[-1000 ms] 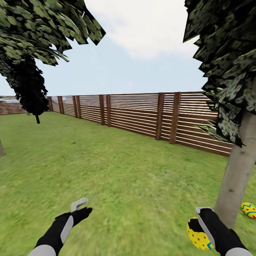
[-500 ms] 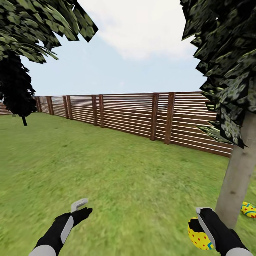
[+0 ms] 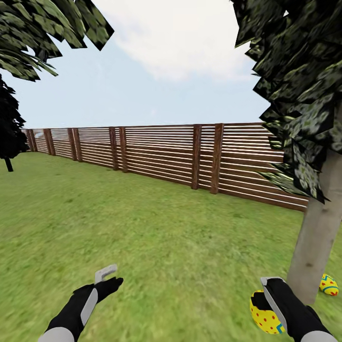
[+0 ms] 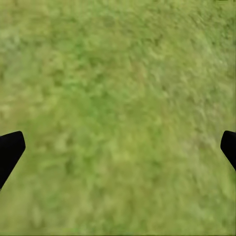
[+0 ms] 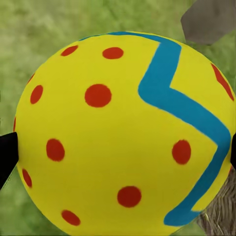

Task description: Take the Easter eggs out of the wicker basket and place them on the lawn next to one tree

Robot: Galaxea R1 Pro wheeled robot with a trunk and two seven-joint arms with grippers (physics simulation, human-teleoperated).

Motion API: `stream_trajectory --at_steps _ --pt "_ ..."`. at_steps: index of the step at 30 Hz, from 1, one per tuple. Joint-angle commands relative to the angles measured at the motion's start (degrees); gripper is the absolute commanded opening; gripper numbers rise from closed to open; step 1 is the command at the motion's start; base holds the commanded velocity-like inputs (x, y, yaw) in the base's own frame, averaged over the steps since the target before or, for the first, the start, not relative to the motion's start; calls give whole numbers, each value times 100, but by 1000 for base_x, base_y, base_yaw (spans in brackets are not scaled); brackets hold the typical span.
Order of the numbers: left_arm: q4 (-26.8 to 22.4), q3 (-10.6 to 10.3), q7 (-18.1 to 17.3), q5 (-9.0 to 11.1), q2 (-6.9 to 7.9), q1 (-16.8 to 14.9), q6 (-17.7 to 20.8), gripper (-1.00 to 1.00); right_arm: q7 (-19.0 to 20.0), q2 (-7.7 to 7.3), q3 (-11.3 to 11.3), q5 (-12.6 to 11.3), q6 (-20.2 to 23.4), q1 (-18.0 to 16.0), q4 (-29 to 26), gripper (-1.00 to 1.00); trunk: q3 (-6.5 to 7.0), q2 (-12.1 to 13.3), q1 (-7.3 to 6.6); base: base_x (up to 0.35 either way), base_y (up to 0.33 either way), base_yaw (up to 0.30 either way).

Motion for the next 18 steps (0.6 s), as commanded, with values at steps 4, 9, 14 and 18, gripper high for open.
stream_trajectory --at_steps 4,9,14,18 --pt "-11 40 -7 34 -7 -4 43 100 -43 0 20 -41 20 -3 69 -100 -7 -3 3 335 0 0" --pt "-2 35 -4 38 -19 -4 42 100 -51 1 31 -49 14 -3 160 -100 -7 -3 3 335 0 0" --pt "-2 31 -4 38 -24 -4 35 100 -52 -1 25 -65 14 -3 162 -100 -7 -3 3 335 0 0" --pt "-2 31 -4 38 -24 -4 38 100 -52 -2 29 -62 14 -3 162 -100 -7 -3 3 293 0 0"
